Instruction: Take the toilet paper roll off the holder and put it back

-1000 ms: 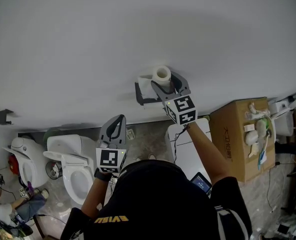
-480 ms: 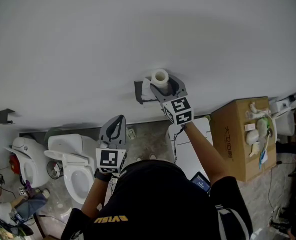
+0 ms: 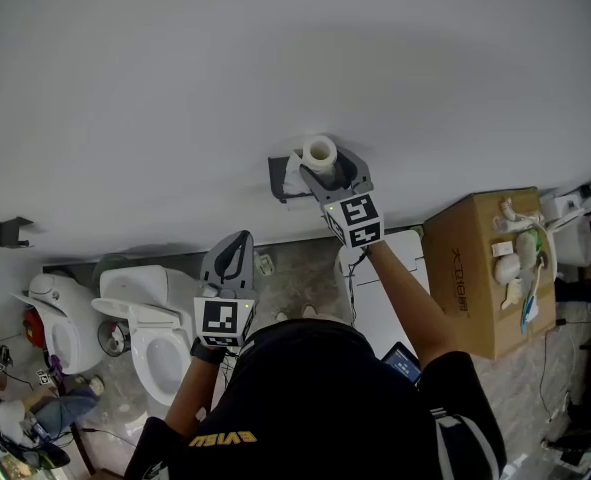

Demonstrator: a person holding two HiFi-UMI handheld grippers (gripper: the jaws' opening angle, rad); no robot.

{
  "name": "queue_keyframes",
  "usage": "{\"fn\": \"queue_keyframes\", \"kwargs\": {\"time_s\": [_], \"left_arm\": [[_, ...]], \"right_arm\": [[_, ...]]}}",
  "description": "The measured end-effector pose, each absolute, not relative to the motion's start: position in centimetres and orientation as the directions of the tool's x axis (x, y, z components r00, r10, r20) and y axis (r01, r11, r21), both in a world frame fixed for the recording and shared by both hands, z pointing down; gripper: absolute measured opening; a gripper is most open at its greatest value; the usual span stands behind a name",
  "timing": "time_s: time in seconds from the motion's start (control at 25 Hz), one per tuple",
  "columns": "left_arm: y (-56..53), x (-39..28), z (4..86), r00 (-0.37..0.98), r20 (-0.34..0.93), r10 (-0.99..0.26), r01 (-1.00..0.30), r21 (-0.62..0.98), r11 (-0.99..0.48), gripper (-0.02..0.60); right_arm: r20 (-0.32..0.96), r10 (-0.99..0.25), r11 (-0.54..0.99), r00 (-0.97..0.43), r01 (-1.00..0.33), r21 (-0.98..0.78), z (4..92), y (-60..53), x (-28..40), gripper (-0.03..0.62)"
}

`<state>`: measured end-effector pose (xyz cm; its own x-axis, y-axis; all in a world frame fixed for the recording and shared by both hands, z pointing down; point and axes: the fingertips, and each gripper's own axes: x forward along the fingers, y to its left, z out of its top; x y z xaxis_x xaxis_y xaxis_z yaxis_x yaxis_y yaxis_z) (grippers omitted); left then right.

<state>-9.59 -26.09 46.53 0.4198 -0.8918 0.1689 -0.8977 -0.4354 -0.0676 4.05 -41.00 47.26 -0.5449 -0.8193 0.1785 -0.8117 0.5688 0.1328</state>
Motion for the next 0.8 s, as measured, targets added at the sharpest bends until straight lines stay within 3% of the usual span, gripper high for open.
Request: {"fn": "queue_keyframes", "kwargs": {"time_s": [0.8], "left_arm": [[-24.0, -9.7, 45.6, 0.417, 0.15, -0.896, -0.898, -0.083, -0.432, 0.011]], "right_arm": [[0.195, -0.846, 0.526, -0.497, -0.838, 0.148, 47.3, -40.1, 5.4, 0.304]]}}
